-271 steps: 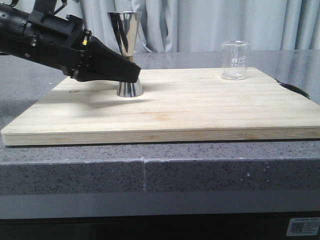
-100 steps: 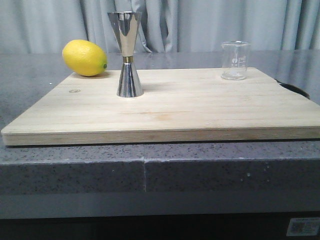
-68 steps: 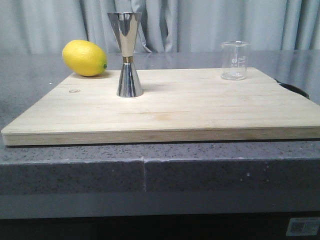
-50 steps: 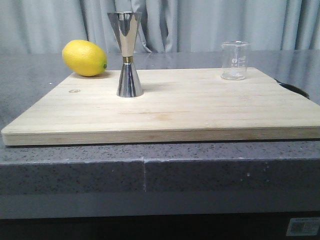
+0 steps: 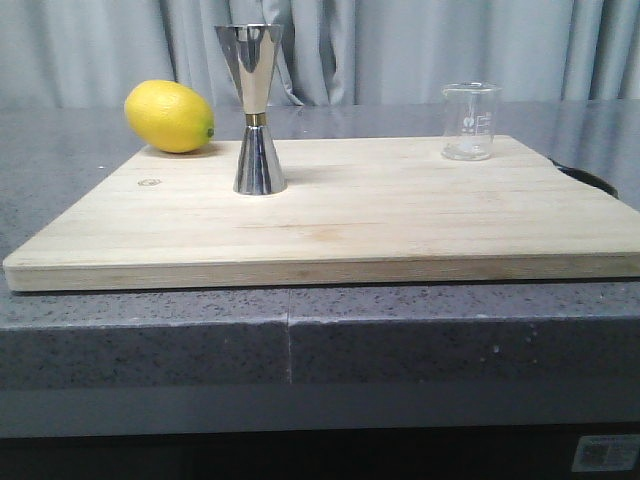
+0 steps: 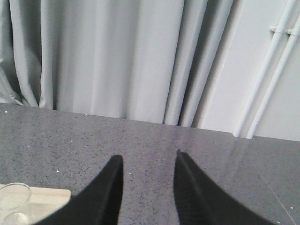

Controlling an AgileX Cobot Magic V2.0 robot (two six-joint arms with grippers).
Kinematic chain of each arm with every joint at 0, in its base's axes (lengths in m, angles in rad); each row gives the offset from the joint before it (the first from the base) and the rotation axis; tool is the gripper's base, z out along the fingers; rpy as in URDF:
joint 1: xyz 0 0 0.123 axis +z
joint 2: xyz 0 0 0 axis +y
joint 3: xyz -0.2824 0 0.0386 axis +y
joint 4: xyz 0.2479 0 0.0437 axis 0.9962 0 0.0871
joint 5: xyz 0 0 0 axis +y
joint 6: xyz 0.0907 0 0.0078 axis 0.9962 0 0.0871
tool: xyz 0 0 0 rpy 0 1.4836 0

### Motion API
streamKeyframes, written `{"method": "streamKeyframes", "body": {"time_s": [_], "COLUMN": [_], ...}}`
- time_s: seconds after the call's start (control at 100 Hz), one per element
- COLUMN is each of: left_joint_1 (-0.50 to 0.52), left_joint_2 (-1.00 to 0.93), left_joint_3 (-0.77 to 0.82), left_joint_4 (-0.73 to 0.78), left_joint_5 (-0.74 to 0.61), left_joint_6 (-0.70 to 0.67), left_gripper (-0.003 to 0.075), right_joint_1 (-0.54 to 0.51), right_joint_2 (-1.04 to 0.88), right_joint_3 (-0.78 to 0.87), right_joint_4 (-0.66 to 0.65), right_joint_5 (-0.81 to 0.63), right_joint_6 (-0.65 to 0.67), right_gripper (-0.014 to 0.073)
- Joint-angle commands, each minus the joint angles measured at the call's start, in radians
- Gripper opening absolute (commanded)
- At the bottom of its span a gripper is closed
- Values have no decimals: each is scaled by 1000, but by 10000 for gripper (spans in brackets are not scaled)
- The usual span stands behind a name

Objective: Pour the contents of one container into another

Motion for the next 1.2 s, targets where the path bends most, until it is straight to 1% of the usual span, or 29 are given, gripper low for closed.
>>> {"method": "streamKeyframes", "body": {"time_s": [0.0, 0.08, 0.18, 0.2, 0.35, 0.46, 0.58, 0.73, 1.04, 1.19], "left_joint_1": [3, 3, 3, 3, 3, 3, 3, 3, 3, 3], "left_joint_2": [-11, -13, -13, -13, -15, -38, -85, -168, -371, -449], "left_joint_3": [-25, -25, -25, -25, 14, 76, 146, 237, 428, 532], "left_joint_4": [-15, -7, 1, 1, 1, 1, 1, 1, 1, -21], "left_joint_5": [31, 52, 65, 65, 65, 63, 47, 30, 22, 10], "left_joint_6": [-11, -11, -5, -5, -5, -5, 1, 52, 52, 52], "left_gripper": [91, -15, -18, -19, -19, -19, -19, -19, -19, -19], "right_joint_1": [-7, -7, -7, -7, -7, -7, -7, -7, -7, -7], "right_joint_2": [-27, -42, -66, -69, -107, -146, -204, -289, -427, -487], "right_joint_3": [-4, 14, 24, 24, 28, 59, 133, 237, 407, 471], "right_joint_4": [-18, -18, -36, -38, -40, -43, -43, -43, -27, 10], "right_joint_5": [-64, -62, -45, -45, -14, -37, -102, -193, -199, -201], "right_joint_6": [-1, -1, -1, -1, -1, -1, -1, -1, -1, -1], "right_gripper": [140, 66, -59, -70, -69, -69, -69, -69, -69, -69]}}
